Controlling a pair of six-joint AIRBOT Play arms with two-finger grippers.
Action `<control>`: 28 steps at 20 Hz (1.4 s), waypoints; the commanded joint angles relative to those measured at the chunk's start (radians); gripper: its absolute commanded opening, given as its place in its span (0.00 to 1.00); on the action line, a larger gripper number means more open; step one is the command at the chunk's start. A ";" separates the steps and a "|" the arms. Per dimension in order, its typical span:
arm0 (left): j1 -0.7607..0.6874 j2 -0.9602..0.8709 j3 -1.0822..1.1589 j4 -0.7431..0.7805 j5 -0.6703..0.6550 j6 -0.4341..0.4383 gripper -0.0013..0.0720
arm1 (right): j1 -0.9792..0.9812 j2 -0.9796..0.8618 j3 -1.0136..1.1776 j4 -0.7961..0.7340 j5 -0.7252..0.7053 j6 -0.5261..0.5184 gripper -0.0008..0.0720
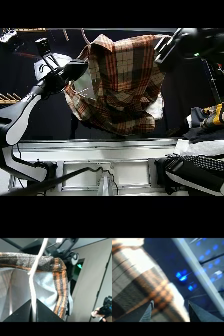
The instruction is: Fold the clothes and pants, and hang the long-sleeved shirts on hangers.
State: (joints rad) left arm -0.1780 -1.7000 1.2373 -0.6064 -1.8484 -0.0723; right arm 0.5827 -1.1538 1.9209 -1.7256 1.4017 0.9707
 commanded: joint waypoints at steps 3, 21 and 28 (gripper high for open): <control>-0.001 -0.001 -0.001 0.003 -0.003 -0.017 0.04 | -0.081 -0.056 -0.075 0.108 0.012 0.006 0.75; 0.027 -0.003 -0.001 -0.012 0.004 -0.035 0.52 | -0.130 -0.119 -0.079 0.192 -0.075 -0.116 0.06; 0.089 -0.003 -0.001 -0.287 0.112 -0.043 0.71 | -0.127 -0.068 -0.078 0.210 -0.074 -0.120 0.06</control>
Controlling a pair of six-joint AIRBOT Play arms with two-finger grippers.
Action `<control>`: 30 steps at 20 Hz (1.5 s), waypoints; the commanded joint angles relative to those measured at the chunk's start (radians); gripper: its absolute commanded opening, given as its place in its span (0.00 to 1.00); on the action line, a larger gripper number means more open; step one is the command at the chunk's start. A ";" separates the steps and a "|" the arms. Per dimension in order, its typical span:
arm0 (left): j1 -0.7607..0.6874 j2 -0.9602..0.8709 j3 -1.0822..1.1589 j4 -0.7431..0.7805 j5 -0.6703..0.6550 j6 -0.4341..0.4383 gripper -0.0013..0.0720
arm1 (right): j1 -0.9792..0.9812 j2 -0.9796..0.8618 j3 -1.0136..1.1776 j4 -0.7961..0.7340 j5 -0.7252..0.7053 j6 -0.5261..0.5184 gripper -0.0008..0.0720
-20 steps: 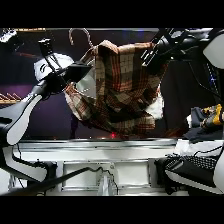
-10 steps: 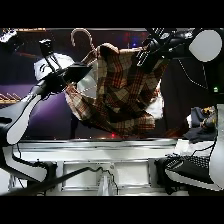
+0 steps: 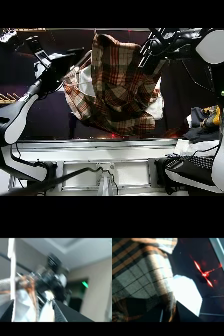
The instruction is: Fold the clothes and pants, and hang the long-sleeved shirts on hangers.
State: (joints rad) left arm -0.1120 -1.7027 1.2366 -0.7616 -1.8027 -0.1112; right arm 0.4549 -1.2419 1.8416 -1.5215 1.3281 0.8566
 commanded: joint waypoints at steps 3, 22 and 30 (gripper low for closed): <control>0.029 0.000 0.000 -0.267 0.069 -0.004 0.71 | 0.001 0.050 0.001 0.023 0.000 -0.006 0.06; 0.172 0.137 -0.001 1.023 0.798 -0.816 0.50 | 0.001 0.137 0.001 0.023 0.015 -0.003 0.06; 0.057 0.055 0.000 0.985 0.698 -0.812 0.50 | 0.001 0.137 0.001 0.024 0.024 0.018 0.06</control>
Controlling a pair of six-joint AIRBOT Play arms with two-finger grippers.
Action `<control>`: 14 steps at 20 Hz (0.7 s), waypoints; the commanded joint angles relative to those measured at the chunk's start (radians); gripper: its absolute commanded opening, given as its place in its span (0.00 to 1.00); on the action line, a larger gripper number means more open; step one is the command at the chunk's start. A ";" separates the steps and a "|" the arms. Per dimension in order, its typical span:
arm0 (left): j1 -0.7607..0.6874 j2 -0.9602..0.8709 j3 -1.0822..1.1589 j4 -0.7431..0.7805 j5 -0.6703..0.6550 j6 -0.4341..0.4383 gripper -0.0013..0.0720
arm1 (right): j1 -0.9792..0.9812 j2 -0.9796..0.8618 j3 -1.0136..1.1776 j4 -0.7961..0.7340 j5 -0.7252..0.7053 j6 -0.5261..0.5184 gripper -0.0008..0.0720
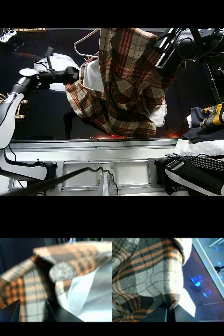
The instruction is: Fold the clothes and pants, and hang the long-sleeved shirts on hangers.
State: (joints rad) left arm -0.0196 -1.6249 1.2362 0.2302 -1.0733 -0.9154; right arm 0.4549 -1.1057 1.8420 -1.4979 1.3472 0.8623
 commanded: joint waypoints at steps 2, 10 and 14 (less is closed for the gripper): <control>-0.039 -0.030 0.000 -0.024 -0.028 -0.008 0.50 | 0.001 0.001 0.001 0.000 0.011 0.014 0.06; 0.112 -0.030 0.000 -0.164 -0.088 0.005 0.50 | 0.001 -0.001 0.000 -0.002 0.025 0.017 0.06; 0.128 -0.030 0.000 -0.165 -0.152 0.019 0.51 | 0.001 -0.002 0.000 -0.003 0.022 0.017 0.06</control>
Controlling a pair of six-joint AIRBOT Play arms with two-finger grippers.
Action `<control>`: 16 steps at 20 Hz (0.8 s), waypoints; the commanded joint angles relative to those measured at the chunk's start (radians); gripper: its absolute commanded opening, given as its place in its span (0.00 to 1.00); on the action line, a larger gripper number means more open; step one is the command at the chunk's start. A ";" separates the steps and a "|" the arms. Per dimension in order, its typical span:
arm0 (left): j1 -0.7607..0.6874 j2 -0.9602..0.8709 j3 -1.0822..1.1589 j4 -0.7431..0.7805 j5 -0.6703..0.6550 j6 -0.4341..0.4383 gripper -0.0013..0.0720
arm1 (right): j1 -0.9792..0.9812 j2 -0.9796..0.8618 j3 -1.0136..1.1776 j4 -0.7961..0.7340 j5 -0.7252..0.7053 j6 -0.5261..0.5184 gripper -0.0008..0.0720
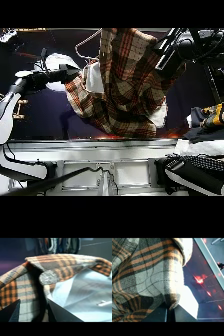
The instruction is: Fold the clothes and pants, and hang the long-sleeved shirts on hangers.
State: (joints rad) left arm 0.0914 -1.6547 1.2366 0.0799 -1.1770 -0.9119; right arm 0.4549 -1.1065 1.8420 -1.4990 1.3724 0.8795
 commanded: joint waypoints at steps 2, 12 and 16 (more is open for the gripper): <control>0.004 0.000 0.000 -0.014 -0.073 0.031 0.51 | 0.001 -0.003 0.000 -0.002 -0.004 0.000 0.06; -0.139 -0.005 0.000 -0.013 -0.019 0.103 0.04 | 0.001 -0.003 0.000 -0.016 0.000 0.001 0.06; -0.083 -0.005 0.002 -0.121 0.098 0.116 0.05 | 0.001 -0.008 0.000 -0.026 0.088 0.001 0.06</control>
State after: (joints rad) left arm -0.0170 -1.6592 1.2377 0.0399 -1.1519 -0.8093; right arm 0.4549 -1.1110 1.8420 -1.5139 1.3926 0.8803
